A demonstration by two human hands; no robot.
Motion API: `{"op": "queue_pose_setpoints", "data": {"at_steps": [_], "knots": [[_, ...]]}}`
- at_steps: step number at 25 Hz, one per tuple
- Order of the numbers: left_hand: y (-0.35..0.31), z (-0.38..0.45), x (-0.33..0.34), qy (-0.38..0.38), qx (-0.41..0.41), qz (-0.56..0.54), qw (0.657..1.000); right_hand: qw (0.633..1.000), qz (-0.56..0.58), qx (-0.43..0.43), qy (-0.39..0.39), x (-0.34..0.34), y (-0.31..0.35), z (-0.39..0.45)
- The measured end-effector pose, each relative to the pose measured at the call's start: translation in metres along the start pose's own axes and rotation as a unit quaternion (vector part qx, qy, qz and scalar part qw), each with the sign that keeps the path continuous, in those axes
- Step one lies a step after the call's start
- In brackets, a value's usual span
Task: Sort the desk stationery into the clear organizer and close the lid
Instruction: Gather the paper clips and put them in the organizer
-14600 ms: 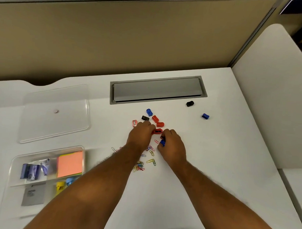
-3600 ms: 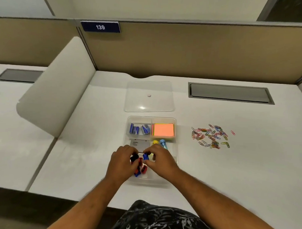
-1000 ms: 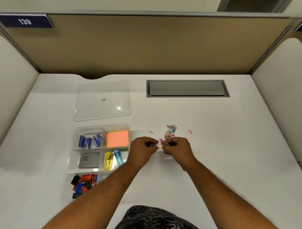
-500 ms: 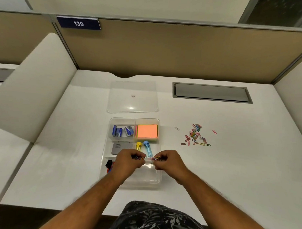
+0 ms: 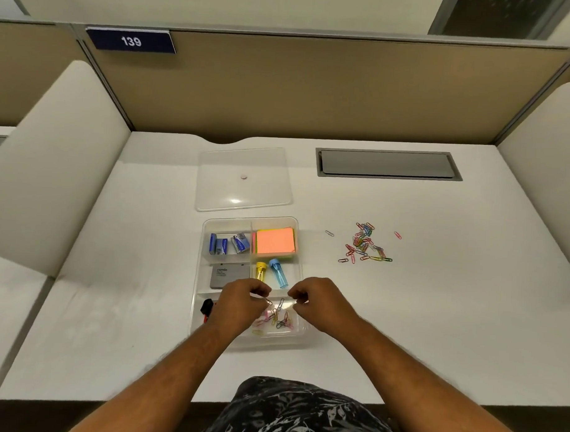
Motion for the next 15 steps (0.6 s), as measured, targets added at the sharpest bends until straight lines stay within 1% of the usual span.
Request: {"op": "queue_pose_setpoints", "data": {"at_steps": [3, 6, 11, 13, 15], "knots": [[-0.011, 0.006, 0.001, -0.01, 0.002, -0.009, 1.0, 0.998, 0.051, 0.017, -0.018, -0.017, -0.026, -0.006], [-0.033, 0.013, 0.008, -0.025, 0.038, 0.001, 0.999, 0.996, 0.084, 0.027, -0.035, -0.032, -0.051, -0.009], [-0.097, 0.031, 0.051, 0.008, 0.11, -0.029, 0.993, 0.984, 0.12, 0.085, -0.102, -0.073, -0.111, -0.008], [-0.124, 0.043, 0.074, 0.014, 0.137, -0.002, 0.99, 0.981, 0.118, 0.103, -0.115, -0.088, -0.135, -0.005], [-0.152, 0.056, 0.099, 0.019, 0.184, 0.038, 0.982, 0.979, 0.108, 0.116, -0.132, -0.104, -0.159, 0.002]]}}
Point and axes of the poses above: each hand's wrist, its own z-axis towards the middle knuckle, its own x-axis out of the palm, y = z × x, the point moved 10 cm from there along z, towards the middle knuckle, and after that the axes turned 7 degrees about -x, right-handed, at the moved point
